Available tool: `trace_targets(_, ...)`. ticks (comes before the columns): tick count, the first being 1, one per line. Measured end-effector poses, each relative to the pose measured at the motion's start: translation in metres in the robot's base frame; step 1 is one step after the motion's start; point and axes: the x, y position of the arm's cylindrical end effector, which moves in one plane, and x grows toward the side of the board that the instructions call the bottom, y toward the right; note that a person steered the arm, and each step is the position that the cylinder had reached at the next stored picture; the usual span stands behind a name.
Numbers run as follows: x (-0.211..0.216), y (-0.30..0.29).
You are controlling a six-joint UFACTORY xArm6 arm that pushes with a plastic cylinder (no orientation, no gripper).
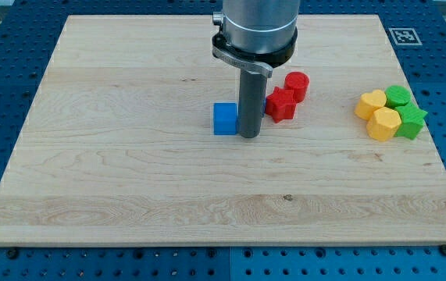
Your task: Move the blue cube towards the center left side of the board
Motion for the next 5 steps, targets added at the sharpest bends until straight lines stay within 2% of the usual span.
trace_targets(2, 0.0, -0.046)
trace_targets(3, -0.003, -0.023)
trace_targets(4, -0.019, -0.011)
trace_targets(5, -0.042, -0.049)
